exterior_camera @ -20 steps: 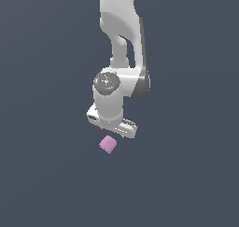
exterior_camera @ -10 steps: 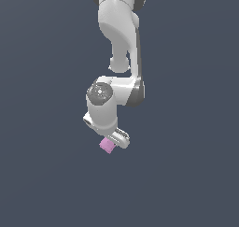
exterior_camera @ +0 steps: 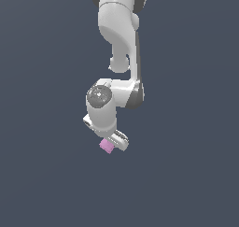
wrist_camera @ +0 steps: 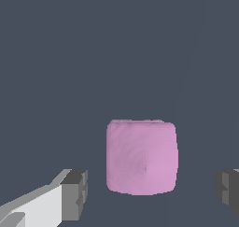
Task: Pick up the object and move it to a goal position.
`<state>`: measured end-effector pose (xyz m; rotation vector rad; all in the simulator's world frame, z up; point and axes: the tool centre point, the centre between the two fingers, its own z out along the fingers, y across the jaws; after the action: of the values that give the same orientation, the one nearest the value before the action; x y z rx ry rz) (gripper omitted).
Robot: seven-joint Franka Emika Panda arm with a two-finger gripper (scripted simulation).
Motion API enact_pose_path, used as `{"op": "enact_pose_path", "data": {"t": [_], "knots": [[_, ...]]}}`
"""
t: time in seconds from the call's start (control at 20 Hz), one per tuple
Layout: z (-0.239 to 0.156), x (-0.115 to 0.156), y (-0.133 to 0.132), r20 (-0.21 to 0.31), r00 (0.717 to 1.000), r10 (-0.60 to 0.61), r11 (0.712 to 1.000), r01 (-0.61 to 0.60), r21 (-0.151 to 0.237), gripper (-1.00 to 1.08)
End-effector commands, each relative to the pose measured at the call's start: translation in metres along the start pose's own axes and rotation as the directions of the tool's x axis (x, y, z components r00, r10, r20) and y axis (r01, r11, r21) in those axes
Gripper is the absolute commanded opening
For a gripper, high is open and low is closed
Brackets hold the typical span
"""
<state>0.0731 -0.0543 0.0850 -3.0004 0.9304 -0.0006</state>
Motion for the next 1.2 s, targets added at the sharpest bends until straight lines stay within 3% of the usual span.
{"op": "enact_pose_path", "data": {"t": [0.0, 0.3, 0.6, 0.65, 1.15], "knots": [[0.009, 0.000, 0.001, 0.001, 1.000, 0.001, 1.000, -0.001, -0.001, 1.00], [0.040, -0.001, 0.001, 0.000, 1.000, 0.004, 1.000, -0.004, 0.000, 1.00], [0.045, 0.001, 0.000, 0.000, 1.000, 0.005, 1.000, -0.005, 0.000, 1.00], [0.045, 0.001, 0.000, 0.000, 1.000, 0.005, 1.000, -0.005, 0.000, -1.00], [0.045, 0.001, 0.000, 0.000, 1.000, 0.005, 1.000, -0.005, 0.000, -1.00]]}}
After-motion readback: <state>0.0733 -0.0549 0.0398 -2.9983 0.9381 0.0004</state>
